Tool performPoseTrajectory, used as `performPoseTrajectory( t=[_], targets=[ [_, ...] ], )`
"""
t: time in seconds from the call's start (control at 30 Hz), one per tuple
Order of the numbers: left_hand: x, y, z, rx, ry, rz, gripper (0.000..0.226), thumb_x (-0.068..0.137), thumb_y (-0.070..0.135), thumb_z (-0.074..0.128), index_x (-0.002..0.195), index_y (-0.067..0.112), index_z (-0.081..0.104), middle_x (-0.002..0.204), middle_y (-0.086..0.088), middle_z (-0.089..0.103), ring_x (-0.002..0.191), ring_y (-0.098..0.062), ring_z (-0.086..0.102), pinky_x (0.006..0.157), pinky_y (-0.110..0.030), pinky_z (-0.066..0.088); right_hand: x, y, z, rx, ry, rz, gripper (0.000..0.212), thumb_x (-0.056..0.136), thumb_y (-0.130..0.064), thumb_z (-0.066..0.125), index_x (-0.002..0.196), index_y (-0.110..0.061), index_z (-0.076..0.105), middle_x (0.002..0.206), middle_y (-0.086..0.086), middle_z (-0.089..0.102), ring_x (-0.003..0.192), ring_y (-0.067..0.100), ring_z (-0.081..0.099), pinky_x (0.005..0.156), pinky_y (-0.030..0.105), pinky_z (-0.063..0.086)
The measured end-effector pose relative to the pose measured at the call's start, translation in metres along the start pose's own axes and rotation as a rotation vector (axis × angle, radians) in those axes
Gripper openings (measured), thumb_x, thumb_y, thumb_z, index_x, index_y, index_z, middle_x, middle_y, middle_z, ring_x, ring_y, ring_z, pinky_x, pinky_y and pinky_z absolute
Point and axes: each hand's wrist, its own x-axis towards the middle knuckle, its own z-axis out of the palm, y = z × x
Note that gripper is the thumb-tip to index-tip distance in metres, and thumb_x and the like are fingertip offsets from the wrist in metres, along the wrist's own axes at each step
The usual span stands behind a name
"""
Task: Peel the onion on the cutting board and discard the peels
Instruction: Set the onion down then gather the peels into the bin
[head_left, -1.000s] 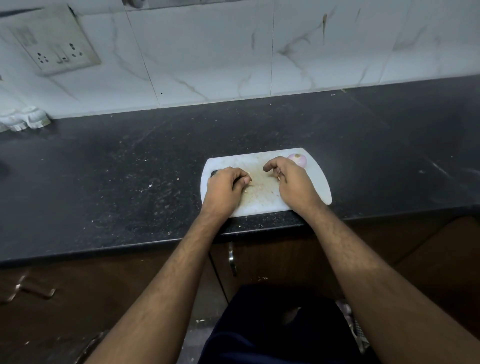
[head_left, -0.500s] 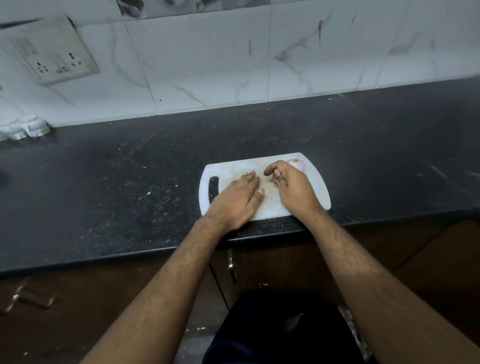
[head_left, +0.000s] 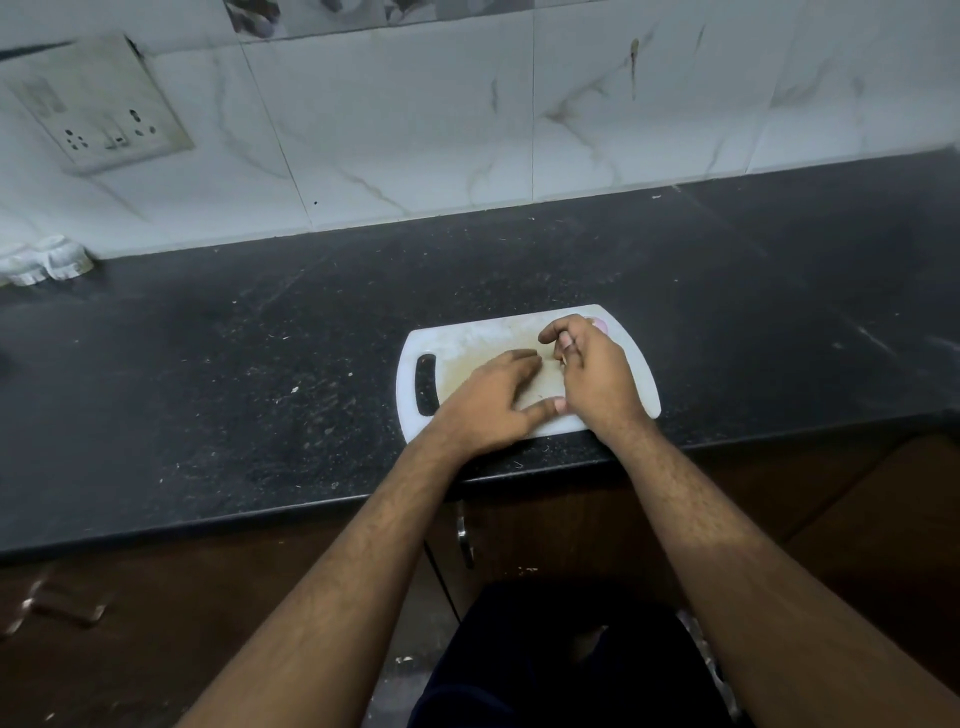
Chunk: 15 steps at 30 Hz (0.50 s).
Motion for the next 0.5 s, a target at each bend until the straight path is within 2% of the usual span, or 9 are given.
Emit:
performPoseTrajectory(
  t=[0.1, 0.17, 0.23, 0.33, 0.4, 0.47, 0.5],
  targets=[
    [0.005, 0.003, 0.013, 0.062, 0.083, -0.010, 0.072, 0.092, 0.055, 0.071, 0.144, 0.008, 0.055, 0.148, -0.005, 0.050, 0.132, -0.020, 0.051, 0.109, -0.039, 0.047, -0.001, -0.001, 0.000, -0.006, 0.008, 0.007, 0.032, 0.105, -0.008, 0.038, 0.105, -0.023, 0.067, 0.094, 0.003, 0.059, 0.079, 0.004, 0.054, 0.067, 0.010, 0.046],
    [0.010, -0.001, 0.015, 0.022, 0.185, -0.064, 0.062, 0.092, 0.051, 0.072, 0.135, 0.009, 0.060, 0.134, -0.003, 0.053, 0.123, -0.016, 0.049, 0.104, -0.033, 0.047, -0.001, -0.001, 0.000, -0.011, 0.005, 0.002, 0.033, 0.105, -0.008, 0.038, 0.105, -0.024, 0.067, 0.098, 0.005, 0.058, 0.077, 0.008, 0.055, 0.070, 0.018, 0.049],
    [0.014, -0.006, 0.012, -0.010, 0.256, -0.138, 0.048, 0.095, 0.043, 0.073, 0.127, 0.009, 0.063, 0.125, -0.002, 0.052, 0.119, -0.016, 0.046, 0.102, -0.030, 0.044, -0.003, -0.002, -0.001, -0.006, -0.004, -0.001, 0.034, 0.104, -0.005, 0.037, 0.104, -0.023, 0.067, 0.099, 0.006, 0.058, 0.076, 0.006, 0.054, 0.072, 0.021, 0.050],
    [0.018, -0.011, 0.009, -0.008, 0.314, -0.183, 0.019, 0.100, 0.024, 0.068, 0.111, 0.009, 0.070, 0.110, 0.001, 0.055, 0.111, -0.018, 0.050, 0.101, -0.035, 0.046, -0.005, -0.006, -0.002, -0.005, -0.003, -0.010, 0.033, 0.106, -0.007, 0.037, 0.105, -0.021, 0.067, 0.099, 0.002, 0.055, 0.076, 0.006, 0.053, 0.074, 0.021, 0.050],
    [0.017, -0.016, 0.008, -0.076, 0.366, -0.190, 0.013, 0.103, 0.018, 0.061, 0.103, 0.010, 0.072, 0.103, 0.002, 0.062, 0.101, -0.018, 0.057, 0.096, -0.039, 0.050, -0.006, -0.008, -0.003, -0.012, -0.005, -0.010, 0.032, 0.107, -0.008, 0.037, 0.106, -0.020, 0.067, 0.093, -0.006, 0.052, 0.077, 0.006, 0.053, 0.075, 0.025, 0.052],
    [0.013, -0.018, 0.003, -0.243, 0.420, -0.186, 0.020, 0.107, 0.017, 0.054, 0.108, 0.012, 0.073, 0.100, 0.002, 0.069, 0.092, -0.019, 0.064, 0.090, -0.040, 0.055, -0.006, -0.010, -0.003, -0.017, -0.006, -0.010, 0.033, 0.106, -0.006, 0.037, 0.107, -0.019, 0.067, 0.089, -0.011, 0.051, 0.078, 0.005, 0.052, 0.076, 0.025, 0.051],
    [0.009, -0.020, 0.000, -0.295, 0.408, -0.160, 0.023, 0.109, 0.018, 0.051, 0.117, 0.012, 0.072, 0.105, 0.002, 0.071, 0.094, -0.019, 0.065, 0.092, -0.039, 0.055, -0.006, -0.010, -0.002, -0.020, -0.006, -0.010, 0.033, 0.106, -0.005, 0.037, 0.107, -0.019, 0.067, 0.088, -0.011, 0.051, 0.079, 0.004, 0.052, 0.076, 0.023, 0.051]
  ],
)
